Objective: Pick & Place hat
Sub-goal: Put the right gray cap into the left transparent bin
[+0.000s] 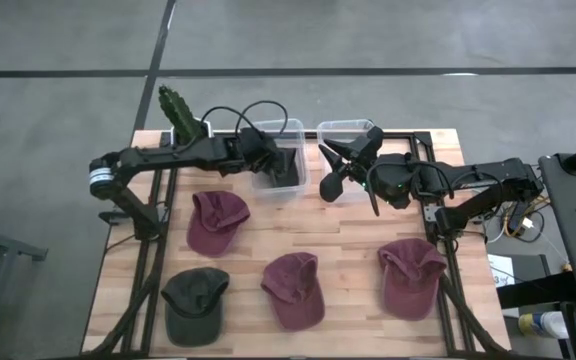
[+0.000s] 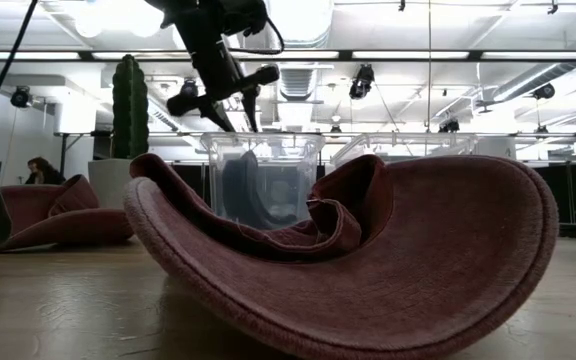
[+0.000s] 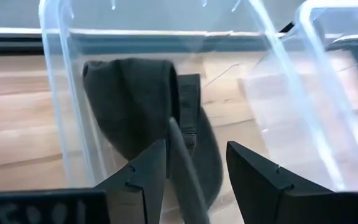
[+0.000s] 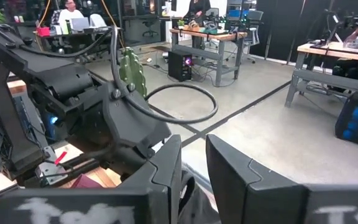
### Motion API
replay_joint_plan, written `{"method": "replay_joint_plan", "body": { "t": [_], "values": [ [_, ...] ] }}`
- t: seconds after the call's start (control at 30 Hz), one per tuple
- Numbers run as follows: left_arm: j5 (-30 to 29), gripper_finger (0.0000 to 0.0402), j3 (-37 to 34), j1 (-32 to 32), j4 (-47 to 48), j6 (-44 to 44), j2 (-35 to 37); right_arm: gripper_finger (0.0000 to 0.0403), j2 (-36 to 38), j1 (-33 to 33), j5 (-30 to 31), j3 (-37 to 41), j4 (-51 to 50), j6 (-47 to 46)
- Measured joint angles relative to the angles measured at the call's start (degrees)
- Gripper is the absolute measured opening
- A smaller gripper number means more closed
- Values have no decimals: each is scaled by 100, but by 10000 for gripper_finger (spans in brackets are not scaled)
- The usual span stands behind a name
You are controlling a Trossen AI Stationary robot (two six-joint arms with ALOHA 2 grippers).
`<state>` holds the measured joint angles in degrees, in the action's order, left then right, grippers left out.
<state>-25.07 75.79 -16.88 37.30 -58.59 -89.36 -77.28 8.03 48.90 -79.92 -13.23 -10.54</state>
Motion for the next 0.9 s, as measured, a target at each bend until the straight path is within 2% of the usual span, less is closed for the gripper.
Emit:
{"method": "replay_joint_plan", "body": {
  "t": [0.2, 0.37, 0.63, 0.9],
  "values": [
    [85, 160, 151, 9, -422, 360, -16, 68, 0, 0, 0, 0, 12, 1],
    [587, 160, 1, 7, -1027, 881, -184, 68, 0, -1, 1, 0, 15, 0],
    [965, 160, -11, -100, -705, 853, -473, 68, 0, -2, 0, 2, 7, -131],
    [1001, 160, 7, -172, -258, 779, -459, 68, -2, -2, 4, 11, 4, -130]
  ]
}}
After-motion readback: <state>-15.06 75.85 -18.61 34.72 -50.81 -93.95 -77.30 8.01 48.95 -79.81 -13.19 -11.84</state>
